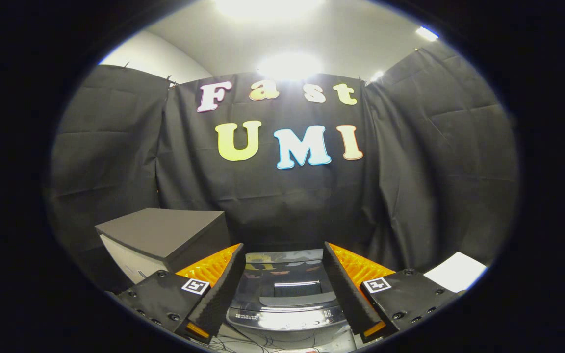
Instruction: Put the clothes into the washing machine and then close the washing machine lid.
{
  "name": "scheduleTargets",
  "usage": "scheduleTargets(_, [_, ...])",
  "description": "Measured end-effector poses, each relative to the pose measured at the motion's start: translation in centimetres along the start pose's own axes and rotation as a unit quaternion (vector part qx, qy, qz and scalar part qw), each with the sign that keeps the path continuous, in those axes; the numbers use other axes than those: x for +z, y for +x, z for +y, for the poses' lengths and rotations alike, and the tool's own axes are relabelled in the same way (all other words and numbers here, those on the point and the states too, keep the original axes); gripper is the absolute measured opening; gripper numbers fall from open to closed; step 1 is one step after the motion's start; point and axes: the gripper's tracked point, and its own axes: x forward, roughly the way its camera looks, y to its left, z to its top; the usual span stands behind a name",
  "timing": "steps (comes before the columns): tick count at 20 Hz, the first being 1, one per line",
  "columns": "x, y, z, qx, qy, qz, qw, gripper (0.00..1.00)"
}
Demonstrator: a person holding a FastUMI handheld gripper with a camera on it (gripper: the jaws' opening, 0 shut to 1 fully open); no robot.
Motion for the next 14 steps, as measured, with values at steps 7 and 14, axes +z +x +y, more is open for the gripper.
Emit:
scheduleTargets(7, [-1.0,-6.1,0.0,-0.003,-0.008,-0.019,1.000,0.98])
scheduleTargets(14, [-1.2,-7.4,0.0,-0.004,-0.003,-0.022,1.000,0.98])
